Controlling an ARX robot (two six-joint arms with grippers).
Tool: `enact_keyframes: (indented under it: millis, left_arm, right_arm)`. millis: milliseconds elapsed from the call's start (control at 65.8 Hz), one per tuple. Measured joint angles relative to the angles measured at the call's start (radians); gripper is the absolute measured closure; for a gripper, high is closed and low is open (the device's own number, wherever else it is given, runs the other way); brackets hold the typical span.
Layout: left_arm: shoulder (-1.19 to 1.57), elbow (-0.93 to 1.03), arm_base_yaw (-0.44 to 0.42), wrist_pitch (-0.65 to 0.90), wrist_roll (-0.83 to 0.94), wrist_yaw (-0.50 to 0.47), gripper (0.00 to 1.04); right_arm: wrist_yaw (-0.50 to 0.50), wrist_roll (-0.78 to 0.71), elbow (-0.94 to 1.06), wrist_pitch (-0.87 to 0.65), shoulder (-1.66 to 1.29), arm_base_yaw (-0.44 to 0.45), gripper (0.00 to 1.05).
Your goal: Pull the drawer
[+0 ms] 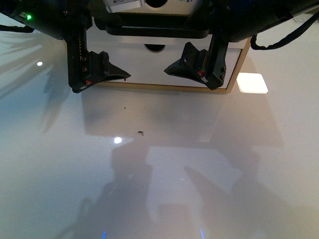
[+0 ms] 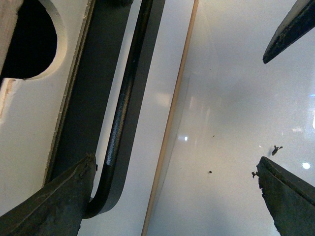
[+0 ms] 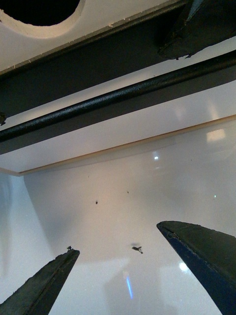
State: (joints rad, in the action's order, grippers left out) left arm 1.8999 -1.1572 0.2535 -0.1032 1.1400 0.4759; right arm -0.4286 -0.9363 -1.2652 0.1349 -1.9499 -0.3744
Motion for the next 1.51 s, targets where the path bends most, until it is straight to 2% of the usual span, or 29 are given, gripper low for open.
enact_keyframes:
  millis: [350, 791, 1080, 1247, 1506]
  left_arm:
    - [-0.032, 0.016, 0.005, -0.092, 0.069, 0.008, 0.07]
    - [-0.168, 0.182, 0.008, -0.088, 0.098, 0.048, 0.07]
    - [-0.267, 0.261, -0.009, -0.142, 0.121, 0.074, 0.07]
    - [-0.291, 0.293, -0.015, -0.08, 0.105, 0.079, 0.07]
    - [-0.361, 0.319, -0.026, 0.057, -0.012, 0.142, 0.07]
  right_arm:
    - [-0.04, -0.04, 0.006, 0.135, 0.038, -0.008, 0.09]
    - [-0.033, -0.052, 0.155, 0.147, 0.159, -0.06, 0.09]
    - [-0.024, -0.045, 0.229, 0.135, 0.213, -0.099, 0.09]
    - [-0.029, -0.002, 0.247, 0.079, 0.222, -0.101, 0.09]
    - [-0.055, 0.097, 0.276, -0.014, 0.322, -0.074, 0.09]
